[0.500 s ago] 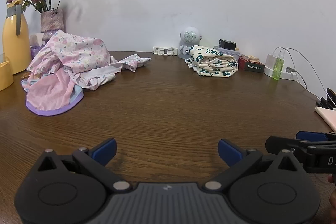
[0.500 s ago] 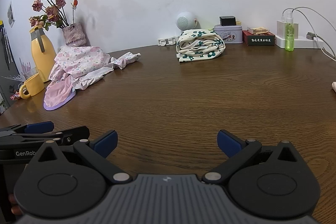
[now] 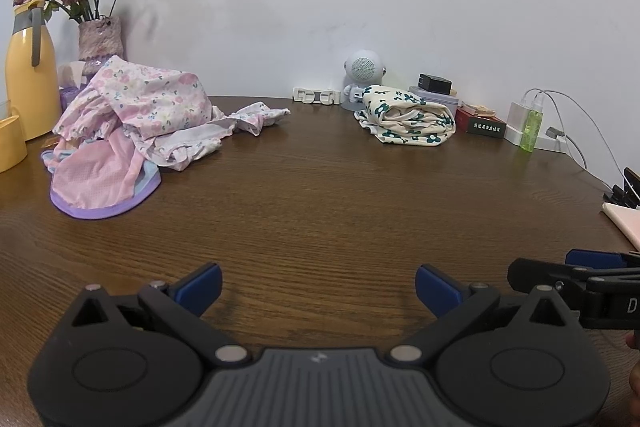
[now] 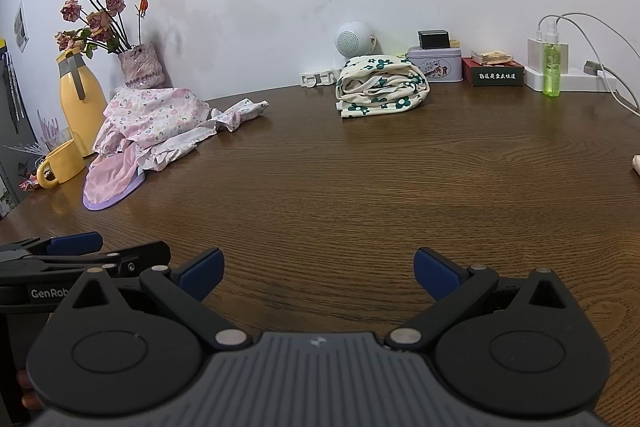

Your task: Fold clothes

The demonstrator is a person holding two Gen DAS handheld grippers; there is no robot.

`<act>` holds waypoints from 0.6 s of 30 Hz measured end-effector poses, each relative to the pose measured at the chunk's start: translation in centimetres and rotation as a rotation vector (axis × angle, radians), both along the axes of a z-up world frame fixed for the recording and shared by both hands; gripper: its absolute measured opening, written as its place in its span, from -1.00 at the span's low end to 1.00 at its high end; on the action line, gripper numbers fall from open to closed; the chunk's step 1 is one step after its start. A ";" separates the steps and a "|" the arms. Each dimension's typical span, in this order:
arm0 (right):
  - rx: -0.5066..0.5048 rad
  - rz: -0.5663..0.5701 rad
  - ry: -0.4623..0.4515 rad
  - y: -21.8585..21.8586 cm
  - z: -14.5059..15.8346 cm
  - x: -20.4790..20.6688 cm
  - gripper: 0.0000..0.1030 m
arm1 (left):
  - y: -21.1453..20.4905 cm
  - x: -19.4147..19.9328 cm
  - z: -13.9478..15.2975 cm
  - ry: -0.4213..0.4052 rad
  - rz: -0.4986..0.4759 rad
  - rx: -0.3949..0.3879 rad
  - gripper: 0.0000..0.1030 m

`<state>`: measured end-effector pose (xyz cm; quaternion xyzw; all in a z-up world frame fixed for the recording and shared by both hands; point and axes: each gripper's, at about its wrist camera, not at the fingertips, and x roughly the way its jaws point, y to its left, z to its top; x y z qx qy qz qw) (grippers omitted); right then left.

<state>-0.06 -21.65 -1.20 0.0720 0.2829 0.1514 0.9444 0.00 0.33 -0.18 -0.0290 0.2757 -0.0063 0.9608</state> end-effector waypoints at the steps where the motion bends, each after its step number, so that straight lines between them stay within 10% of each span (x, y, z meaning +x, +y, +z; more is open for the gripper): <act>1: 0.000 0.000 0.000 -0.1 0.0 0.0 1.00 | 0.0 0.0 0.0 0.000 0.000 0.000 1.00; 18: 0.000 0.000 0.002 -0.1 -0.1 0.1 1.00 | 0.1 0.0 0.0 0.002 -0.002 -0.001 1.00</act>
